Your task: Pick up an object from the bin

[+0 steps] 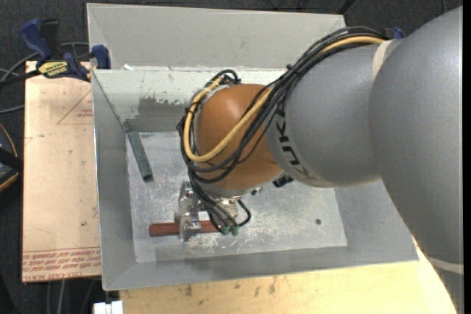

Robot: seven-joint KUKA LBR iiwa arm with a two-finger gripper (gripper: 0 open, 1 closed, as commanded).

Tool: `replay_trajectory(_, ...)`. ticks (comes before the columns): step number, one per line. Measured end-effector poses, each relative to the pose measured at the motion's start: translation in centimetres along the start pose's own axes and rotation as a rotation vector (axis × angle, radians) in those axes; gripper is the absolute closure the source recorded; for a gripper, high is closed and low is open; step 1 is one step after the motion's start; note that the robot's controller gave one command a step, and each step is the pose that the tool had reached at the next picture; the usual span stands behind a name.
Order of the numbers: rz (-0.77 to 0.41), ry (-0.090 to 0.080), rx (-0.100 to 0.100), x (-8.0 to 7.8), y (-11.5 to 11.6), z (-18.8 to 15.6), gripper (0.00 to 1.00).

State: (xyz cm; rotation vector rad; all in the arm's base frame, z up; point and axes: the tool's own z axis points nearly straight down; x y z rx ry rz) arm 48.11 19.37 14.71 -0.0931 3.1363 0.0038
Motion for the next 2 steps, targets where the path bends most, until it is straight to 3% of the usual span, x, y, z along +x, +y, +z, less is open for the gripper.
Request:
replay_trajectory(1,-0.029,0.008,0.003,-0.4,0.1,-4.7,1.0)
replay_trajectory(2,-0.033,0.003,0.001,-0.7,0.1,-10.4,1.0)
